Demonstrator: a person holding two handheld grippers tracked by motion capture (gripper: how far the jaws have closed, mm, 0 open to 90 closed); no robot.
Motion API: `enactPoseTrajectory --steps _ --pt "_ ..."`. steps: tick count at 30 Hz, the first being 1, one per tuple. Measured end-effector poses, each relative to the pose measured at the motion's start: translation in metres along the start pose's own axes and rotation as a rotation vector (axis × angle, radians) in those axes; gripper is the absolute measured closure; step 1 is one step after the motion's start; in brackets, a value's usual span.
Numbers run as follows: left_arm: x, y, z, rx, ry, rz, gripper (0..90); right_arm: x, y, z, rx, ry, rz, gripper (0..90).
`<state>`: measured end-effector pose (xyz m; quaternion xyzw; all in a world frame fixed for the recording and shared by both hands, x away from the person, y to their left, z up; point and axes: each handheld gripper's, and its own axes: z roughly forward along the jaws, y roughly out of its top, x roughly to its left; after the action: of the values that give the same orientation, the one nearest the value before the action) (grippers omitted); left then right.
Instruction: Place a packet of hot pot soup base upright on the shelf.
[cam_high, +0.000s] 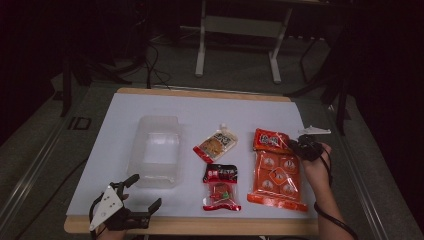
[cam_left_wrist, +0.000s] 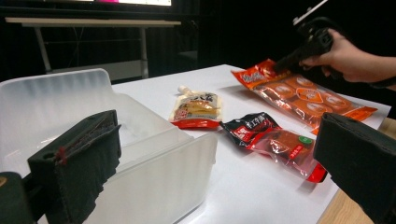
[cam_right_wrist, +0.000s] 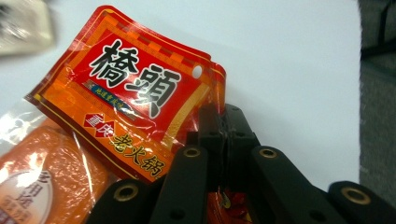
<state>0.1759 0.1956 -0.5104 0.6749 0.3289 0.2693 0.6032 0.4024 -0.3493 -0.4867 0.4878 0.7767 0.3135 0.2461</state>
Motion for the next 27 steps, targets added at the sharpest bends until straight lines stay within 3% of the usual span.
enactPoseTrajectory --steps 12,17,22,27 --pt "-0.001 0.0 0.001 0.001 -0.003 0.0 1.3 0.014 0.014 -0.044 -0.133 0.018 -0.058 88.1" --pt "-0.002 0.0 0.002 -0.017 -0.022 -0.001 1.3 0.023 0.018 -0.059 -0.18 0.017 -0.087 88.1" --pt "-0.006 0.001 0.005 0.014 -0.026 -0.001 1.3 0.03 0.021 -0.08 -0.245 0.06 -0.087 88.1" --pt "-0.021 0.007 0.014 0.055 -0.077 0.002 1.3 0.039 0.021 -0.102 -0.298 0.074 -0.128 88.1"
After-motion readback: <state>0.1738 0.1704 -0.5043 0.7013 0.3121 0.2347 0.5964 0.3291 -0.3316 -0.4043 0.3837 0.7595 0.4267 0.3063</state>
